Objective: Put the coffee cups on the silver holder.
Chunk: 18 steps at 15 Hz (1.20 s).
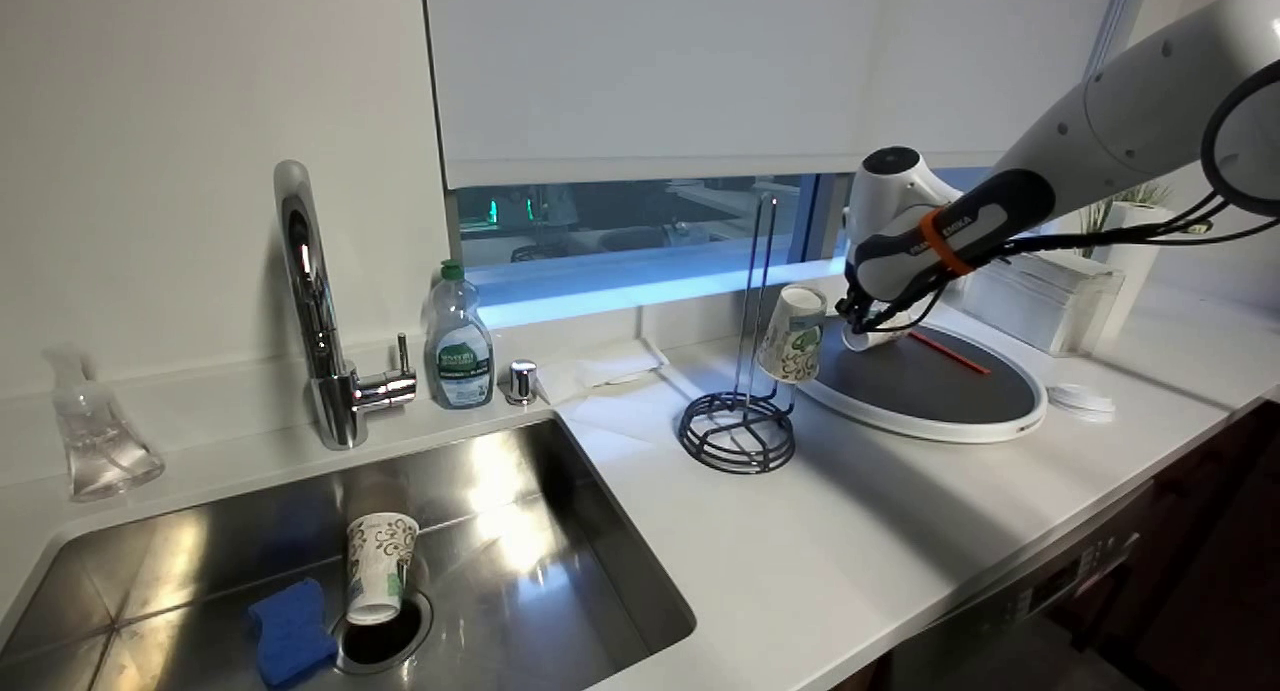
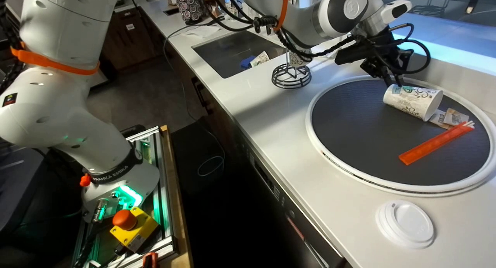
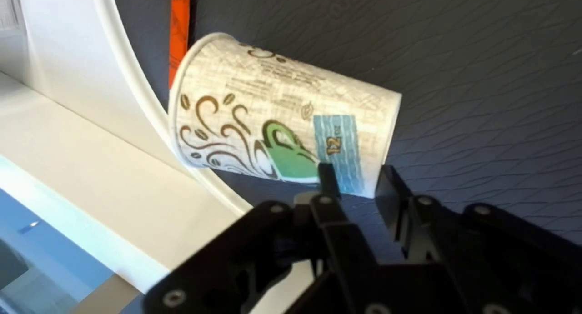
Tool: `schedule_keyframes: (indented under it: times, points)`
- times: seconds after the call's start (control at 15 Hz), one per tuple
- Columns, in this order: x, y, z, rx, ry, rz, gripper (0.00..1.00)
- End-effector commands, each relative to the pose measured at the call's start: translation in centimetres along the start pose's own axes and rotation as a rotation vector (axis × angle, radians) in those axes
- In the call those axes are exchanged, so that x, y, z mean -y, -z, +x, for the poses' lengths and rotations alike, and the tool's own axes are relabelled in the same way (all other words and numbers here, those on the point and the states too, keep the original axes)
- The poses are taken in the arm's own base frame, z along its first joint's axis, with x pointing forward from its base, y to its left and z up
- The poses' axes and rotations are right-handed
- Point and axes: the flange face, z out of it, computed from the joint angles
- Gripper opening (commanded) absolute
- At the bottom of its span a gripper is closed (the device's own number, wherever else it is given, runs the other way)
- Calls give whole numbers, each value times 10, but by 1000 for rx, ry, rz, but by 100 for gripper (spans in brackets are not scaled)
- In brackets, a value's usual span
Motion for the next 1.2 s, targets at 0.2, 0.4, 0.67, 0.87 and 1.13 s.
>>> schedule_keyframes:
  times: [0.2,0.4,0.67,0.87,1.13]
  points:
    - [-4,7,3,-17,-27,-15,0]
    - [-9,11,2,-7,-51,-2,1]
    - [-15,17,-1,-3,-92,47,2]
    - [-22,26,-1,-15,-147,105,2]
    - [-33,40,-4,-21,-222,185,2]
